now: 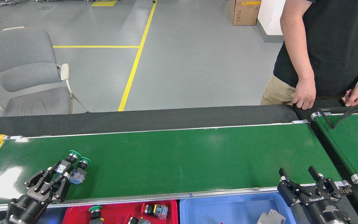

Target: Pick switch part from conveyor to tray

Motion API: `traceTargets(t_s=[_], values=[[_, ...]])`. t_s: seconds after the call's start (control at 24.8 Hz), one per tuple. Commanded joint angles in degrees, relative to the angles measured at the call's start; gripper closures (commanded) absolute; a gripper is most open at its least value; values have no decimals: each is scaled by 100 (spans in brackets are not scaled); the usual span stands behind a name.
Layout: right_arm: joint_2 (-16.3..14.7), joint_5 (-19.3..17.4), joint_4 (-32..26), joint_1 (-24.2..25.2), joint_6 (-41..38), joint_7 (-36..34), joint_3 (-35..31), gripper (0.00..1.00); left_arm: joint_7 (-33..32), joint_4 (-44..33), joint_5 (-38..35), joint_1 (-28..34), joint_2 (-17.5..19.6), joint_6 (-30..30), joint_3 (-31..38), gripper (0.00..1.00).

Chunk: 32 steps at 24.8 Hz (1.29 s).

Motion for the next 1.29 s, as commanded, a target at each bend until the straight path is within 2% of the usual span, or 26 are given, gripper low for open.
traceTargets(t_s=[0.0,0.08,0.12,0.16,0.24,0.28,0.32,0.48,0.68,0.77,0.89,1.01,1.25], values=[[6,-17,-64,-57,34,-9,-14,1,-16,-767,51,495,-124,-40,6,89],[15,-17,-73,-75,34,-9,-14,1,-25,-1417,51,1075,-344,-40,-2,81],[15,-17,-90,-75,17,-9,-14,1,-34,-1585,51,1251,-440,-40,-46,72],[24,-17,-99,-75,-1,-9,-14,1,-42,-1638,42,1331,-502,-40,-117,60],[15,-17,-108,-66,-10,-9,-14,1,-51,-1682,25,1392,-686,-40,-249,19],[24,-17,-108,-66,-10,-9,-14,1,-60,-1699,25,1401,-783,-40,-249,4],[15,-17,-108,-66,-10,-9,-14,1,-60,-1708,16,1410,-845,-40,-240,1],[24,-17,-108,92,-1,-18,-14,1,-51,-1673,25,1410,-915,-40,-134,0],[33,-17,-345,329,8,-18,-14,1,-192,-1629,-54,1401,-1232,-40,745,1],[50,18,-468,532,26,-27,-14,1,-209,-1515,-98,1375,-1196,908,982,1],[112,273,-468,628,61,-53,-31,2,-209,-1365,-257,1357,-1003,1700,1158,1],[165,475,-468,918,61,-422,-40,2,-236,-1321,-432,1348,-959,1850,1202,1],[173,475,-468,1015,52,-519,-49,2,-350,-1040,-441,1102,-862,1876,1254,1]])
